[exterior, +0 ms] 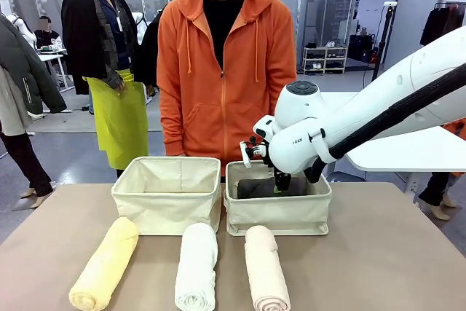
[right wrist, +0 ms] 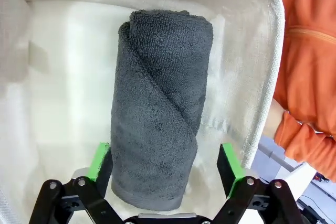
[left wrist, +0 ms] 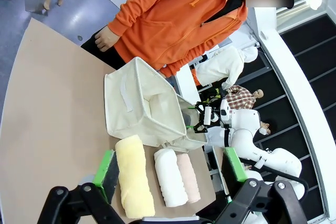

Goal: Divide the towels into two baskets.
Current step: Pick up one hotel-folded towel and place it in the Fabric basket indicated by the person, then pick up one hotel-folded towel from the bottom of the table and place it in the Fabric basket indicated by the person.

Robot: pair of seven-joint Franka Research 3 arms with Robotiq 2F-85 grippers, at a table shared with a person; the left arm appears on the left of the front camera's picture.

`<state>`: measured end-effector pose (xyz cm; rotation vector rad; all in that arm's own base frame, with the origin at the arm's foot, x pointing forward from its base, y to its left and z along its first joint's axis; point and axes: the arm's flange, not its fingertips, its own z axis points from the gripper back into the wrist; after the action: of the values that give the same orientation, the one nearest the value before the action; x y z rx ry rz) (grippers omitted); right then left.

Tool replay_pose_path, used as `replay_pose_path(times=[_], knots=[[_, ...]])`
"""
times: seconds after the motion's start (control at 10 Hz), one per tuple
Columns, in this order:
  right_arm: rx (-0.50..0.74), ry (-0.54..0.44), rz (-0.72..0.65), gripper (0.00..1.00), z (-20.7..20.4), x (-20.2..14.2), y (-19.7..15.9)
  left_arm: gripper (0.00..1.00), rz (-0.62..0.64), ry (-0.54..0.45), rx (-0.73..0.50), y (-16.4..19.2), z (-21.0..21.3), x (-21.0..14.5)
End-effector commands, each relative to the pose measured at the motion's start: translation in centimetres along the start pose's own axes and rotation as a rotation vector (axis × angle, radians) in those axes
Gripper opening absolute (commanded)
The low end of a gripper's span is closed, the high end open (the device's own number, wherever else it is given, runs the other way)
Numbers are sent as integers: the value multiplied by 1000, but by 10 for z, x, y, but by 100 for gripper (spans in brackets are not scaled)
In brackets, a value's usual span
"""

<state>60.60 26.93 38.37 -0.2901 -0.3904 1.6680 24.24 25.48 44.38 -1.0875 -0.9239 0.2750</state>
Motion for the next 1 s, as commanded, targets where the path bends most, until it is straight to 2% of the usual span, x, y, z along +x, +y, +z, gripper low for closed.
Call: replay_pose_path(times=[0.0, 0.9], knots=[[-6, -3, 1, 100, 0, 1, 0, 100, -2, -10, -17, -1, 2, 1], [1, -1, 0, 100, 0, 0, 0, 100, -2, -10, -17, -1, 2, 1]])
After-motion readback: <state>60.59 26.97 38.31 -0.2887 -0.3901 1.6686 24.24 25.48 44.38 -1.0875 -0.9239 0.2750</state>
